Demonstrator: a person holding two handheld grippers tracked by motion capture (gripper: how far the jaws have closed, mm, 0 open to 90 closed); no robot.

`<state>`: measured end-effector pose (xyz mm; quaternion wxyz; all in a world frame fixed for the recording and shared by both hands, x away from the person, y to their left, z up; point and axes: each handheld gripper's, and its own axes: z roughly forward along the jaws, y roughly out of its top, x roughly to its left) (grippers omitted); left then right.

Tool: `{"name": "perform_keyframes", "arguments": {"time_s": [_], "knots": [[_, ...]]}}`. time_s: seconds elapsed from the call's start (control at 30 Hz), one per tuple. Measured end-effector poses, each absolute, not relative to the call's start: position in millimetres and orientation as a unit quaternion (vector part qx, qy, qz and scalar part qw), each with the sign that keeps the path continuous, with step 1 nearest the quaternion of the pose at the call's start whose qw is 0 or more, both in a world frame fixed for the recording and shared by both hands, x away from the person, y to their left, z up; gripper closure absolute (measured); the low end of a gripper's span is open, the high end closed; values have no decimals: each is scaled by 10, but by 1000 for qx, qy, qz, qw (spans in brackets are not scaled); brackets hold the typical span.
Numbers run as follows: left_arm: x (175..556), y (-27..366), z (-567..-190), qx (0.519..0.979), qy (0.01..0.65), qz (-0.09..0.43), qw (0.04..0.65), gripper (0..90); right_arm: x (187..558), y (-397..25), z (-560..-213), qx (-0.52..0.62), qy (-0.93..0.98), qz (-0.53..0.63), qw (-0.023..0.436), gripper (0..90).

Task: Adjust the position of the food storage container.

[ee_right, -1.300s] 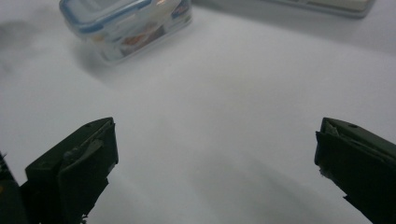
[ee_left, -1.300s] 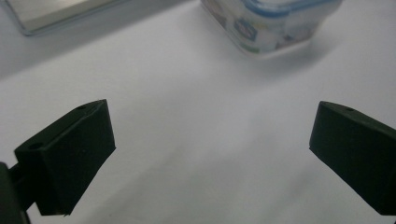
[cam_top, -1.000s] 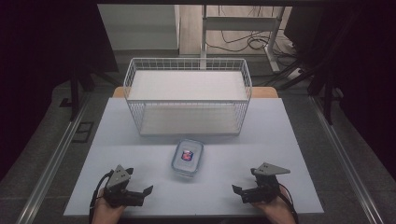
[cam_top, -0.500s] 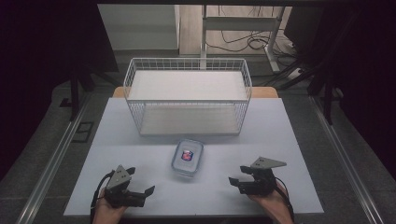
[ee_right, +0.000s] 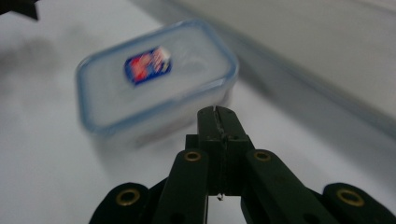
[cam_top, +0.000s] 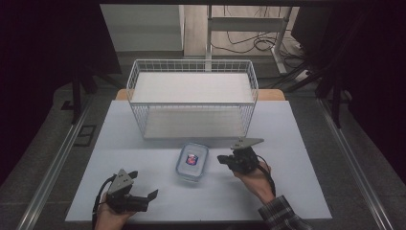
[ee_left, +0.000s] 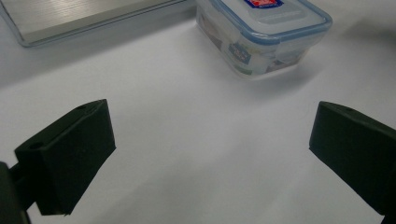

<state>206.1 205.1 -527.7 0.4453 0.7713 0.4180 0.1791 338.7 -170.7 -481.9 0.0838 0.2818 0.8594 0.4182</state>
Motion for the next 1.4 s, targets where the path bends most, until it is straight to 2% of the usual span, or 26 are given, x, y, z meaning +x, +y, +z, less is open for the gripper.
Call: {"name": "perform_keyframes", "arguments": {"time_s": [0.33,0.5,0.53,0.57,0.6,0.63,0.67,0.7,0.73,0.77,0.8,0.83,0.87,0.9,0.93,1.03,1.27,1.4], "knots": [[2052,2045,-5267,774,413,186,442,19,3932,-1324,-4847,301,848,422,109,892],[2032,2053,-5226,769,410,177,458,88,4118,-1169,-4974,306,849,420,93,891],[2023,2052,-5214,767,407,167,468,181,4161,-1101,-5027,293,859,408,94,891],[2023,2052,-5214,767,407,167,468,218,4176,-1089,-5041,287,862,406,93,890],[2022,2041,-5207,766,403,156,477,218,4176,-1089,-5041,287,862,406,93,890],[2022,2023,-5205,765,398,147,484,283,4192,-1075,-5060,282,865,406,85,891],[2025,1988,-5210,764,395,136,493,355,4200,-1070,-5070,279,868,403,81,890],[2047,1884,-5214,768,390,117,495,490,4196,-1066,-5083,277,872,397,76,891],[2047,1884,-5214,768,390,117,495,550,4196,-1066,-5083,277,872,397,76,891],[2057,1803,-5213,772,385,115,493,550,4187,-1075,-5083,280,870,398,78,891],[2074,1689,-5206,779,379,114,486,617,4181,-1089,-5084,284,869,399,74,891],[2088,1592,-5204,785,372,113,483,737,4163,-1126,-5093,290,866,403,65,891],[2101,1524,-5204,791,367,114,477,737,4163,-1126,-5093,290,866,403,65,891],[2130,1372,-5223,806,357,120,456,820,4143,-1156,-5100,294,864,405,58,891],[2145,1326,-5242,810,359,118,449,842,4129,-1159,-5100,296,863,406,55,892],[2197,1279,-5299,815,373,112,428,876,4076,-1178,-5097,293,864,405,54,892],[2286,1320,-5381,813,400,94,412,882,3920,-1210,-5085,288,870,399,41,892],[2289,1304,-5374,820,395,108,401,886,3771,-1324,-5070,304,866,395,38,893]]}}
